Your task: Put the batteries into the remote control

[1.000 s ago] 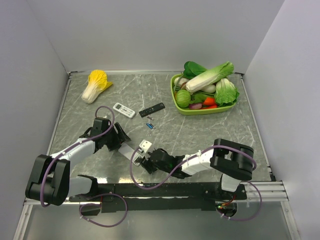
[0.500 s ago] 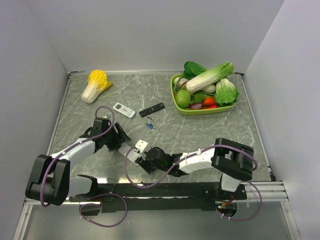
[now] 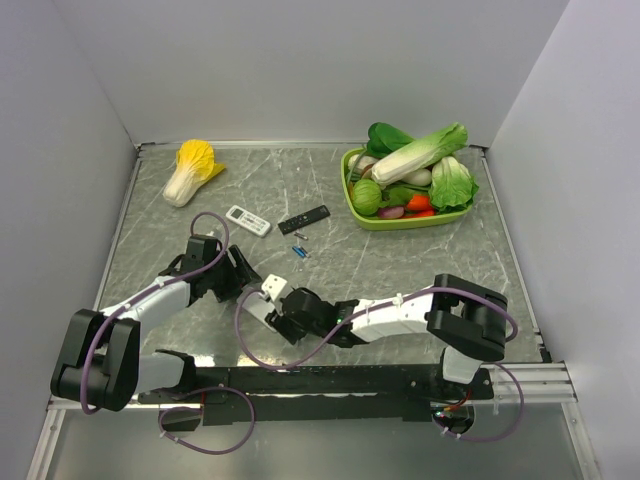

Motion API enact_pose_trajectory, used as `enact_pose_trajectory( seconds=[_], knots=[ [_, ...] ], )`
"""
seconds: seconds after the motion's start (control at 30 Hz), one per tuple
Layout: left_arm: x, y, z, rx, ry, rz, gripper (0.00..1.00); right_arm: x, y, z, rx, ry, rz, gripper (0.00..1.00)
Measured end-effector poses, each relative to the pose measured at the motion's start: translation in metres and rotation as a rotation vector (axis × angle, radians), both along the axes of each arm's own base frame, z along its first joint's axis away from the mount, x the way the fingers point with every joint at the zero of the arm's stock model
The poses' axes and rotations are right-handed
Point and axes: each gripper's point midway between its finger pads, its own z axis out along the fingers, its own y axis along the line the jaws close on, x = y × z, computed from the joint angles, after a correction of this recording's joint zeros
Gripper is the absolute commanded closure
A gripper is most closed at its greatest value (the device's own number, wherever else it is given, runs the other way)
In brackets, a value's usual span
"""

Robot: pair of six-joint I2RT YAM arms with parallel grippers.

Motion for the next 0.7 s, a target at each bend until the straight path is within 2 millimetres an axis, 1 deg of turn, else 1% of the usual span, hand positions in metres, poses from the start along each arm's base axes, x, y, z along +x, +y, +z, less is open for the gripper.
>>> enact_pose_trajectory(
  seconds=[0.43, 0.57, 0.7],
  knots=[
    [0.000, 0.000, 0.001, -0.001, -0.003, 0.000, 0.27, 0.001, 0.018, 0.021, 0.015, 0.019, 0.022, 0.51],
    [0.000, 0.000, 0.001, -0.001, -0.002, 0.000, 0.27, 0.001, 0.019, 0.019, -0.003, 0.037, 0.019, 0.50],
    [0.000, 0.000, 0.001, -0.001, -0.002, 0.000, 0.27, 0.000, 0.013, 0.008, -0.041, 0.064, 0.008, 0.50]
  ],
)
